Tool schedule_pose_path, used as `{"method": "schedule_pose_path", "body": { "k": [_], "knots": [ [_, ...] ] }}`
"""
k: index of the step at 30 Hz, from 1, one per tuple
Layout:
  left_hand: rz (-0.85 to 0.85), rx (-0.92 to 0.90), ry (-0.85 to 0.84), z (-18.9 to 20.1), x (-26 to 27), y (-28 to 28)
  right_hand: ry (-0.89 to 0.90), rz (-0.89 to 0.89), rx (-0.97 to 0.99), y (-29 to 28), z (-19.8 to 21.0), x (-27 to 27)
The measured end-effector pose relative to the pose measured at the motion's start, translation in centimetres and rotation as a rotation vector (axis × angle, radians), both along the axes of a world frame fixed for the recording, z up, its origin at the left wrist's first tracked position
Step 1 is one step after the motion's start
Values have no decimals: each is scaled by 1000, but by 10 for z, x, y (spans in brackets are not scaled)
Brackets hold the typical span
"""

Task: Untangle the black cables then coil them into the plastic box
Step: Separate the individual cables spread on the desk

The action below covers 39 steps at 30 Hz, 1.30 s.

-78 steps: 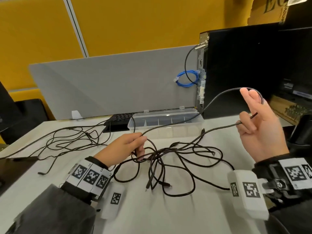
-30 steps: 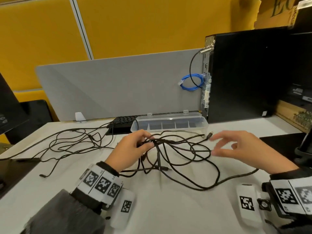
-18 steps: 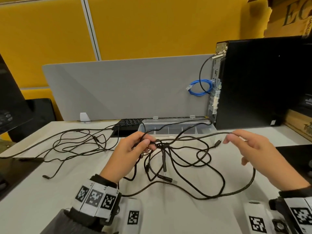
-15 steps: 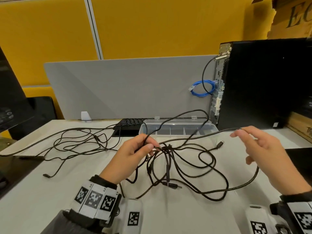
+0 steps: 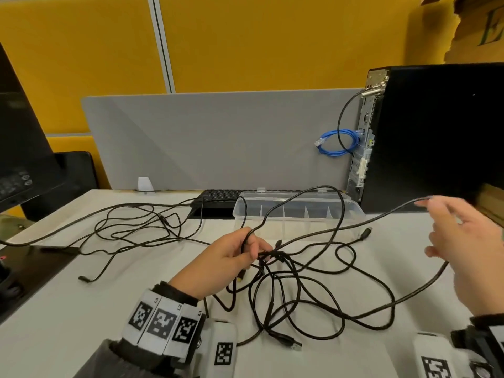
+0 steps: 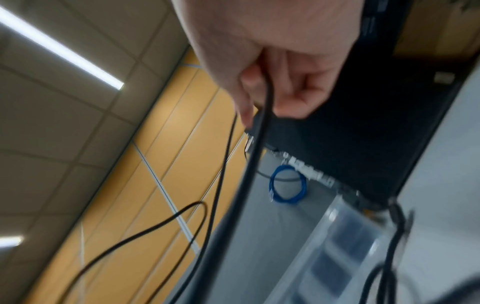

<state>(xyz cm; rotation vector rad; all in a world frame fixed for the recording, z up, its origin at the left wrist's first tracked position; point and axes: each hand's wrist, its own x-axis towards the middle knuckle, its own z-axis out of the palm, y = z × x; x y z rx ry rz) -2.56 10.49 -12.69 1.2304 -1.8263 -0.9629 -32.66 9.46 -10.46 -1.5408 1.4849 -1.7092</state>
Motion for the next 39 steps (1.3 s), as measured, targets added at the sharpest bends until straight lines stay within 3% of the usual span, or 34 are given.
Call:
{"method": "schedule_pose_path", "body": {
  "k": [4, 6, 7, 10, 13, 17, 23, 27, 30, 34, 39],
  "knots": [
    [19, 36, 134, -3, 0, 0, 979, -84, 291, -9, -6, 2],
    [5, 15, 142, -4, 0, 0, 1280, -5, 304, -10, -5, 23],
    [0, -5, 140, -5, 0, -1, 1315, 96, 275, -10, -4, 36],
    [-9, -64, 154, -5, 2, -1, 1280, 417, 185, -12, 1, 79],
    [-49, -90, 213, -1, 2, 3, 1093, 648, 207, -18, -2, 108],
    [-24, -119, 285, 1, 5, 4, 728, 729, 193, -22, -12, 115],
    [35, -171, 367, 1, 4, 2, 555, 804, 153, -22, -12, 114],
    [65, -220, 394, 0, 2, 3, 579, 775, 104, -21, -11, 114],
    [77, -200, 516, -2, 3, 2, 672, 730, 54, -22, -11, 117],
    [20, 59, 743, 2, 1, 0, 764, 659, -74, -26, -12, 119],
    [267, 277, 621, -7, -5, -5, 765, 688, -237, -32, -18, 117]
  ]
}}
